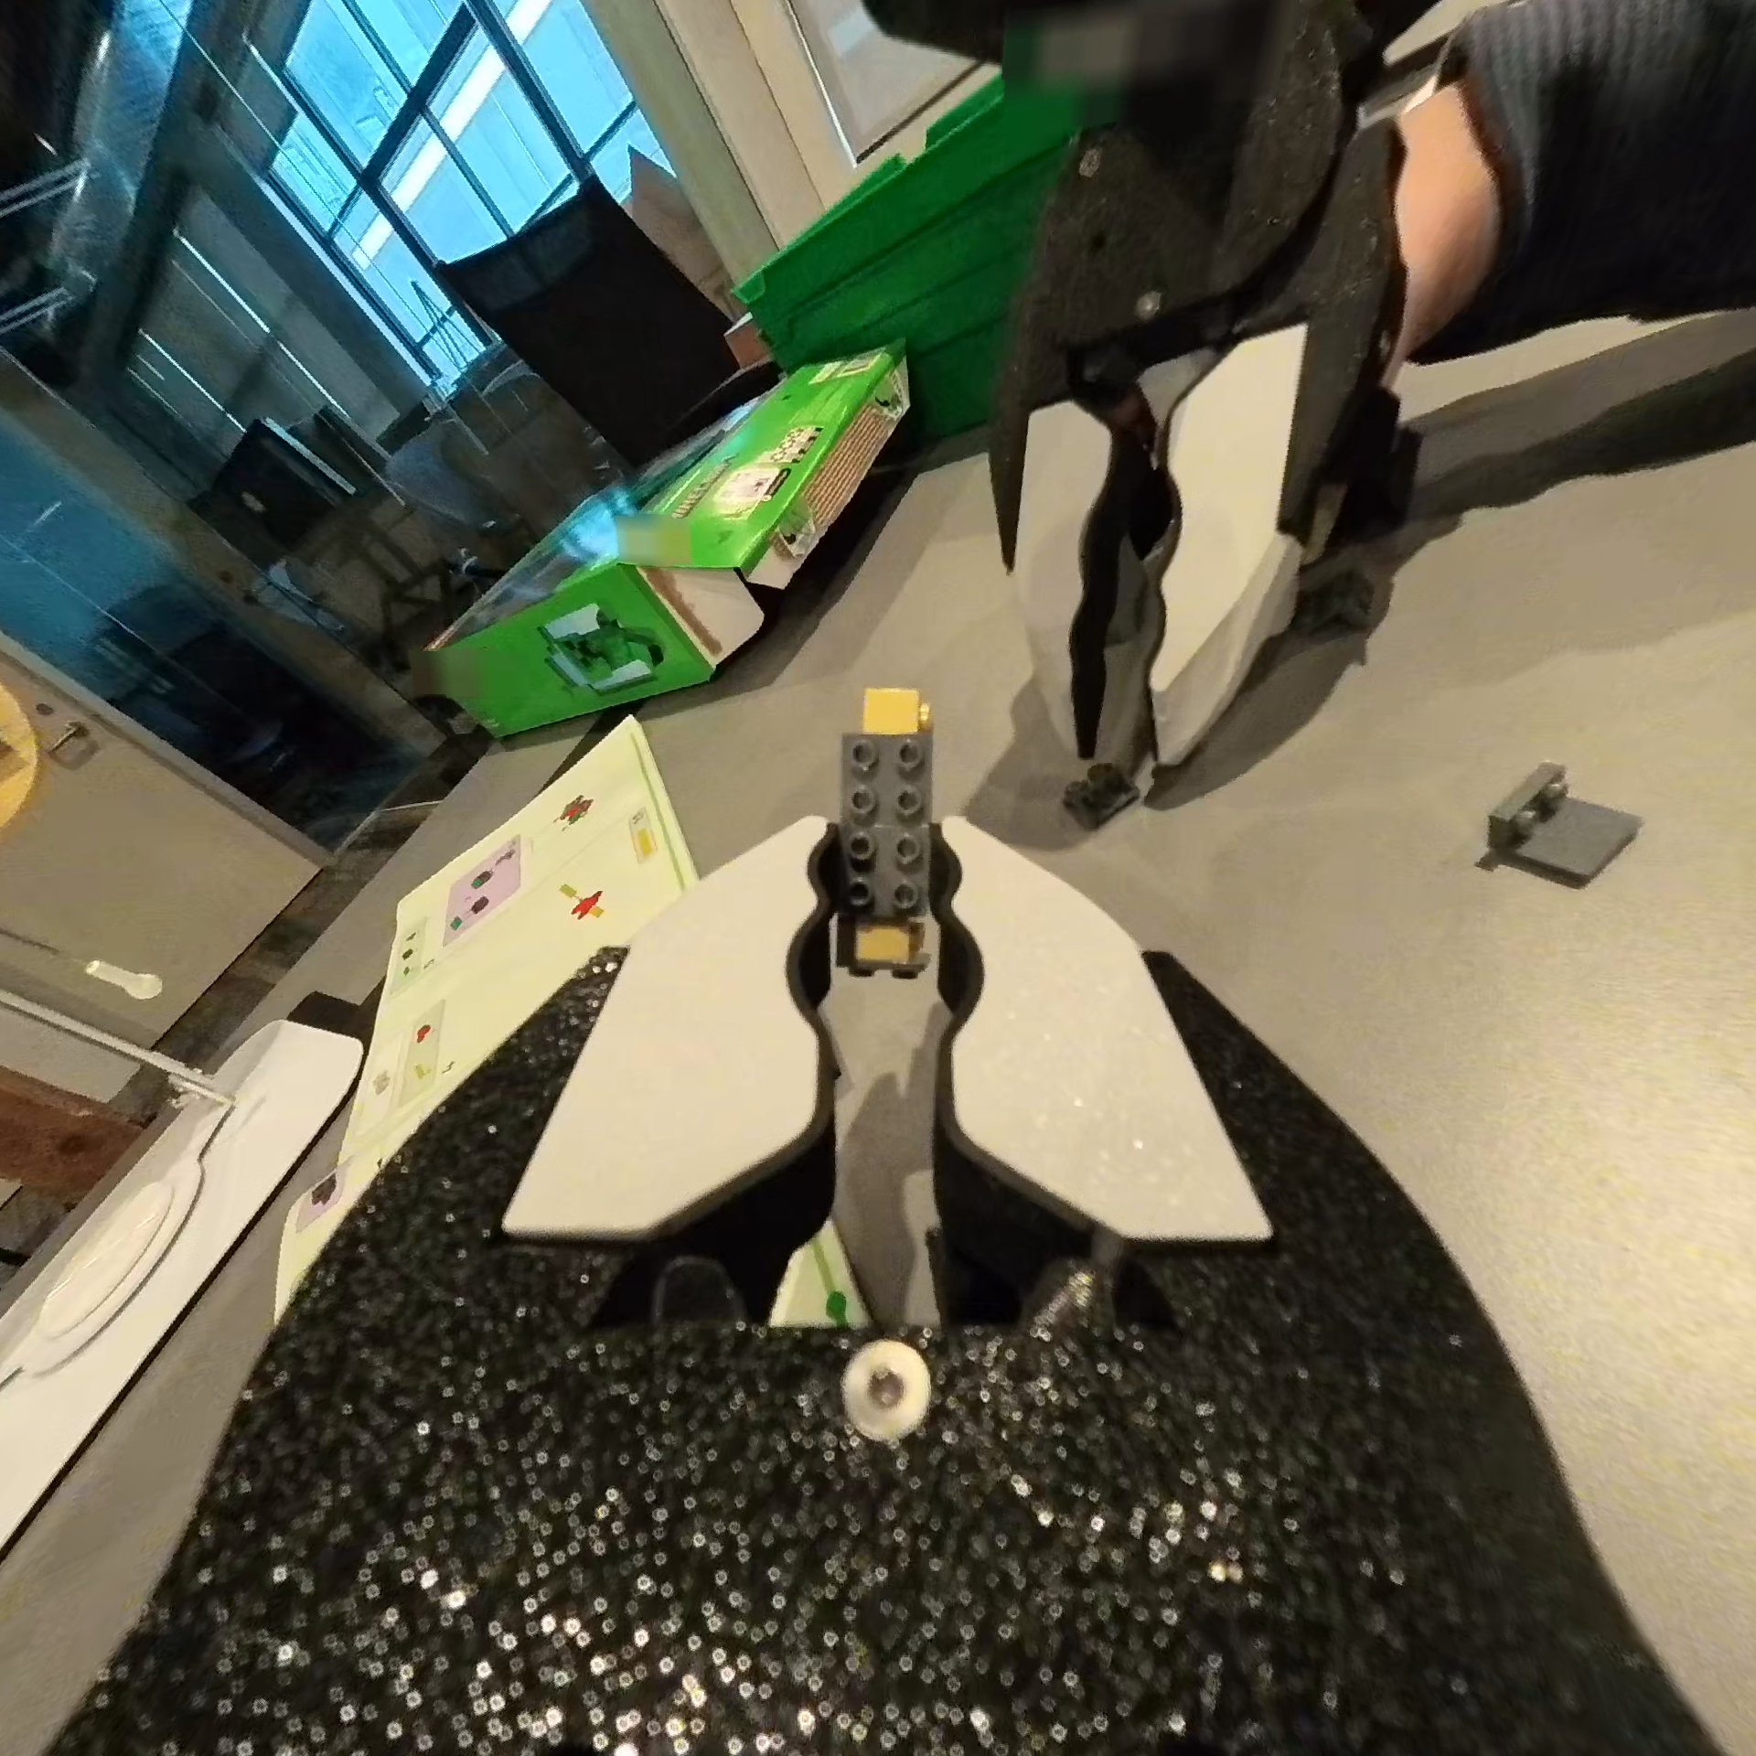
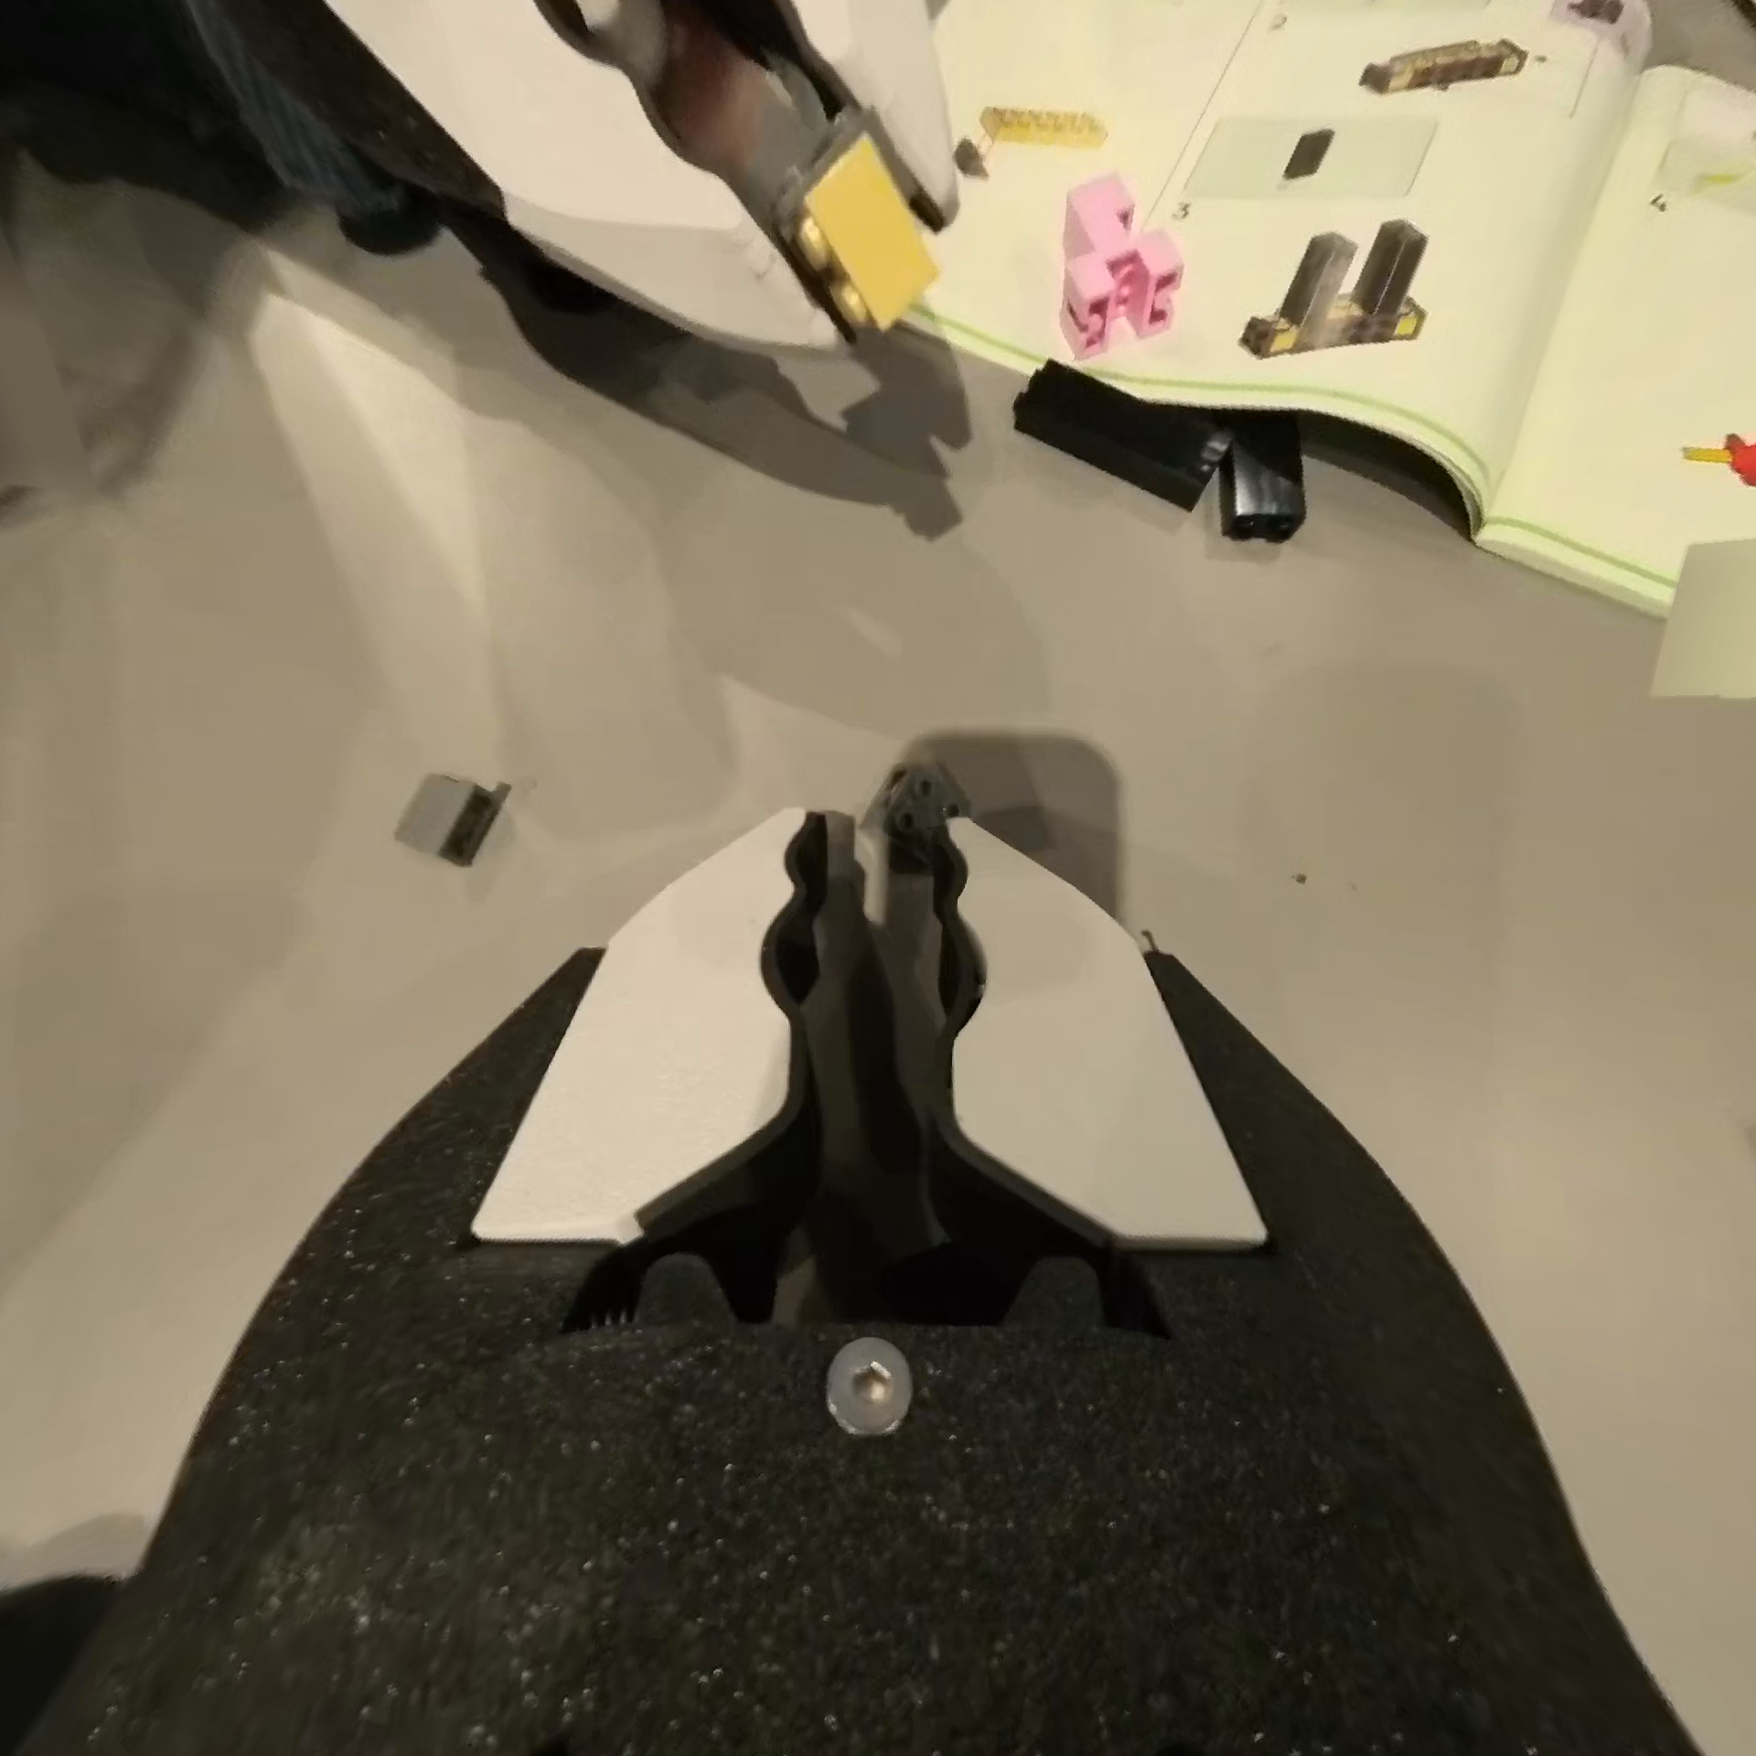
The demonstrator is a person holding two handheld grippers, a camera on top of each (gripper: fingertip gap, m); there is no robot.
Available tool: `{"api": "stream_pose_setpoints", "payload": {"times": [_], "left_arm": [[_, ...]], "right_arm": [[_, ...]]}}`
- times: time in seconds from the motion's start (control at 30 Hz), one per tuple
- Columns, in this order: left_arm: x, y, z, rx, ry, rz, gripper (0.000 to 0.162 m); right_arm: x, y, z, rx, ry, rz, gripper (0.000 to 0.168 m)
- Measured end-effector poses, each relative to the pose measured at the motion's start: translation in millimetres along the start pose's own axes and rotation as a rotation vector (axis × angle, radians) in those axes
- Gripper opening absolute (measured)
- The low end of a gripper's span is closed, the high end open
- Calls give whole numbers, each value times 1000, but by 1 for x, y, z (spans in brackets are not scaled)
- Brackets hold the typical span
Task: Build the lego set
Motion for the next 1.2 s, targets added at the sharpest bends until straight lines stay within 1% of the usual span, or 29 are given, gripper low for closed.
{"api": "stream_pose_setpoints", "payload": {"times": [0.07, 0.13, 0.17, 0.23, 0.37, 0.5, 0.57, 0.7, 0.8, 0.9, 0.97, 1.03, 1.1, 1.13, 1.2], "left_arm": [[0, 0, 0, 2, 3, -3, 17], [0, 0, 1, 4, 6, -4, 17], [0, 0, 1, 4, 8, -4, 17], [0, 0, 1, 4, 8, -4, 17], [0, 0, 1, 6, 7, -4, 17], [0, 1, 1, 9, 11, -5, 17], [0, 1, 1, 9, 11, -5, 17], [0, 1, 2, 9, 12, -5, 17], [1, 1, -1, -13, 10, -19, 17], [9, 0, -12, -112, 27, -94, 17], [11, 0, -15, -140, 49, -121, 17], [12, 1, -13, -143, 91, -139, 17], [10, 2, -9, -139, 160, -146, 17], [9, 2, -7, -142, 199, -148, 17], [8, 3, -4, -151, 266, -153, 17]], "right_arm": [[0, 3, -4, -28, -3, -14, 20], [-6, 2, -19, -161, 13, 21, 18], [-9, 1, -22, -199, 33, 45, 17], [-10, -2, -15, -174, 56, 70, 15], [-11, -3, -7, -65, -26, 100, 24], [-9, 6, -10, -17, -98, 30, 28], [-5, 12, -11, -16, -109, -17, 25], [-7, 15, -11, -19, -106, -17, 19], [-9, 14, -9, -15, -67, -17, 17], [-21, 5, 5, 78, 30, 79, 16], [-34, -2, 13, 116, 123, 223, 16], [-48, -8, 13, 82, 205, 390, 16], [-58, -10, 11, 4, 287, 534, 16], [-62, -11, 9, -36, 321, 591, 16], [-65, -12, 12, -63, 381, 661, 16]]}}
Point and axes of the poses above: each gripper's, where its closed fingertips meet, y out along the fingers, x out of its underside, z = x × y across the jaws, the point moved 4 cm from there along -y, back along the fingers
